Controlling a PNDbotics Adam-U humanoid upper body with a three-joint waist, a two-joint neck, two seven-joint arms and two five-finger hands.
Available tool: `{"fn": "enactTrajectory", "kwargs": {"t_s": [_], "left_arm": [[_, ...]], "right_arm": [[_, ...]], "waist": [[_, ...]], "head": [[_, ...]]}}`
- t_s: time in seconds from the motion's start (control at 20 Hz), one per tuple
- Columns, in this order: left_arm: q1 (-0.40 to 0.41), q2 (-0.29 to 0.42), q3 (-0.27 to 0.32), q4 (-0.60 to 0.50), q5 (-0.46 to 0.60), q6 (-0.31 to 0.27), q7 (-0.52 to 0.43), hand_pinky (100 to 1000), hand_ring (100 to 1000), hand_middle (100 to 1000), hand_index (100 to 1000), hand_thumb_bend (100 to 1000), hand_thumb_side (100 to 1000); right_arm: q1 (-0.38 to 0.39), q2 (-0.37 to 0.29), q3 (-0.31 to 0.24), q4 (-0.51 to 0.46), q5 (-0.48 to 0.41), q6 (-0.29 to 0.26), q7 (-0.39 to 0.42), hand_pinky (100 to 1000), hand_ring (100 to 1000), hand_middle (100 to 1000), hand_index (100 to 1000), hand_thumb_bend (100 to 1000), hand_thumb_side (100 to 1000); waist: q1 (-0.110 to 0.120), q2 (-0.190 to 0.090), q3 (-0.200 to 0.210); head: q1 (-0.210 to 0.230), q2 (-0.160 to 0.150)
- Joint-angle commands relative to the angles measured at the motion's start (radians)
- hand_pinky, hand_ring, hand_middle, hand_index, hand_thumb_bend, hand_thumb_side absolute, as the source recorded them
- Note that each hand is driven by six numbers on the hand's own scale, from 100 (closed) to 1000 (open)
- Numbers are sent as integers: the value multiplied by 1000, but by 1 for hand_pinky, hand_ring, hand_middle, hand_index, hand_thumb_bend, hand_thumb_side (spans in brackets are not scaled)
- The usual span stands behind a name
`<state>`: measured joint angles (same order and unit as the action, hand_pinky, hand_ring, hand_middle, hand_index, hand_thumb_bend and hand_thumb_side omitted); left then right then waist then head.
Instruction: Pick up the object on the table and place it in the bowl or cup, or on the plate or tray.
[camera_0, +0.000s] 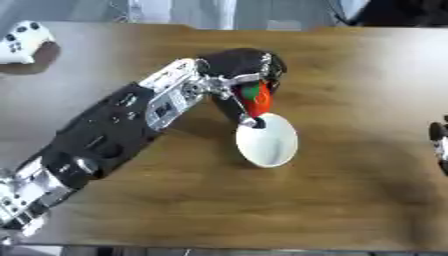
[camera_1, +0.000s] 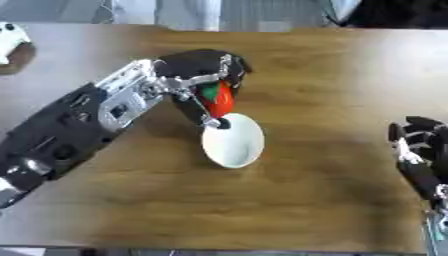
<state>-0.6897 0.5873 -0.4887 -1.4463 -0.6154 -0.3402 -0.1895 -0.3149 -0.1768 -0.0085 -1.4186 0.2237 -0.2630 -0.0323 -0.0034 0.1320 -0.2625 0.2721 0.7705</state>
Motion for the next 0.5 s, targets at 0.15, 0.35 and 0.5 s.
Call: {"fn": "enactTrajectory", "kwargs": {"t_s": [0.15, 0.35, 0.5], "left_arm": [[-23, 0, -10, -10, -4, -20, -10, 687, 909, 446, 402, 539, 100], [-32, -12, -32, -17, -1, -35, -32, 687, 909, 451, 404, 539, 100], [-38, -21, -40, -17, 2, -41, -41, 691, 912, 459, 410, 544, 104]], "right_arm": [[-17, -23, -18, -19, 15, 1, -6, 166, 445, 544, 706, 476, 447], [-21, -28, -41, -9, 41, 3, -29, 167, 444, 539, 706, 478, 455], [-23, -30, -48, -4, 55, 3, -40, 166, 441, 531, 706, 478, 455]], "waist": [[0, -15, -1], [2, -18, -3], [4, -20, -4]], "head": [[-8, -1], [-13, -1], [-17, -1]]}}
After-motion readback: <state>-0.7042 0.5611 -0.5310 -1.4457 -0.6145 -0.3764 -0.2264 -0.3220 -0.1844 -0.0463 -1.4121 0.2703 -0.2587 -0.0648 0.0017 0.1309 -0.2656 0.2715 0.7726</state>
